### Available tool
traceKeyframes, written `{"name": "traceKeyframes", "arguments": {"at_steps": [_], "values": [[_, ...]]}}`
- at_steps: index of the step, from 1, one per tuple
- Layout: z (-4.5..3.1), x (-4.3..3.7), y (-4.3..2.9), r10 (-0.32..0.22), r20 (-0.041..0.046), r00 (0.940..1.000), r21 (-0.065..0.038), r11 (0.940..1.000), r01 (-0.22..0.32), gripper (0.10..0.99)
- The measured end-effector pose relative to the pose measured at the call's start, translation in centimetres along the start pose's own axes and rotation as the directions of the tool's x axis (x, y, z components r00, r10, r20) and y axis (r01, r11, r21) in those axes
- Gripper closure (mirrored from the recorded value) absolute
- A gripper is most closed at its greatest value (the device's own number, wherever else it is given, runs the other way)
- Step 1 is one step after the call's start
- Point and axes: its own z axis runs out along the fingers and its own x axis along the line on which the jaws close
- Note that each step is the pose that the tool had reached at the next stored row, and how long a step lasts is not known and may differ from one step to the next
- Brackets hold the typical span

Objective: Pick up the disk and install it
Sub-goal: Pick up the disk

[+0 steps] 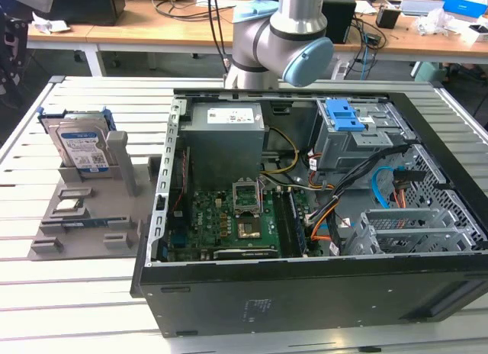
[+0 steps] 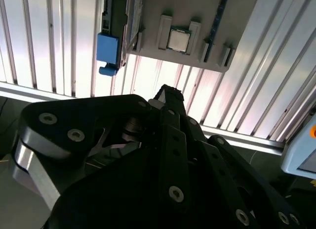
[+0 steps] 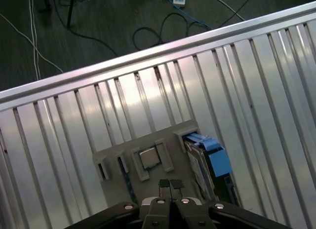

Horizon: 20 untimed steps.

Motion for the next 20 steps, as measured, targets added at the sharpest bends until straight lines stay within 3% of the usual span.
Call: {"name": "traceKeyframes", "arguments": {"at_steps": [9,20], "values": [[0.00,0.00,0.00,-0.054,-0.0023,0.9986,-0.001,0.9986,0.054,0.980],[0.00,0.00,0.00,-0.126,-0.0054,0.9921,-0.003,0.9921,0.125,0.980]]}}
